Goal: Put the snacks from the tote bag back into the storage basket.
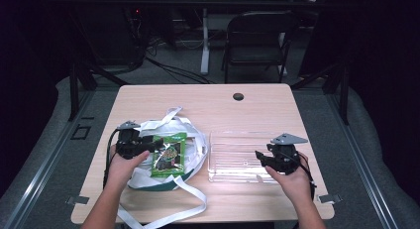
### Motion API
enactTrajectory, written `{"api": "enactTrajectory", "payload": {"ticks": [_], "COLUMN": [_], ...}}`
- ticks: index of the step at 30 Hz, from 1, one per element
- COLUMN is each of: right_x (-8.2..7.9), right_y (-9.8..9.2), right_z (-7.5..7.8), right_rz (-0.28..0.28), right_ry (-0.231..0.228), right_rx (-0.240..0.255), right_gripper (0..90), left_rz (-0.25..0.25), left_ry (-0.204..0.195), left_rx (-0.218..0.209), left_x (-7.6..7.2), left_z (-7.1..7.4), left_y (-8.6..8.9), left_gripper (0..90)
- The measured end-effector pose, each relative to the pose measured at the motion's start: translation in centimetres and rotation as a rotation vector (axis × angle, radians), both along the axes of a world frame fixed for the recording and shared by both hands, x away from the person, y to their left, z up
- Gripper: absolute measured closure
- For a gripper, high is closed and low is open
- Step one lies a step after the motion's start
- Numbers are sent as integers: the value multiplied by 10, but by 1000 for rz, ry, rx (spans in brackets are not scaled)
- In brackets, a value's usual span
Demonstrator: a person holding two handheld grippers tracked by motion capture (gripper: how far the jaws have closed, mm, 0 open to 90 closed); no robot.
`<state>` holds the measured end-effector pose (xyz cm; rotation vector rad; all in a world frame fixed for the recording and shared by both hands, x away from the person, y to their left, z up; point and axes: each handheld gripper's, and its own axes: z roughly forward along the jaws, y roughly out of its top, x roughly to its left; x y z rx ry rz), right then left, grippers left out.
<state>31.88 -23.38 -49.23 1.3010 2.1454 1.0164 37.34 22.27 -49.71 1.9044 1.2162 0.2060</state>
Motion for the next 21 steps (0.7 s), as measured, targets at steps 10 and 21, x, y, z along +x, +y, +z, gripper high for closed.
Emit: {"api": "enactTrajectory", "payload": {"ticks": [10, 21], "right_x": [-2, -6], "right_y": [-1, 2], "right_z": [0, 4], "right_rz": [5, 0], "right_ry": [3, -14], "right_rx": [-15, -12], "right_gripper": [459, 455], "left_rz": [41, 23], "left_ry": [49, 84], "left_rx": [-24, -36], "left_x": [3, 2], "left_z": [-2, 0], "left_y": [3, 4], "left_gripper": [390, 384]}}
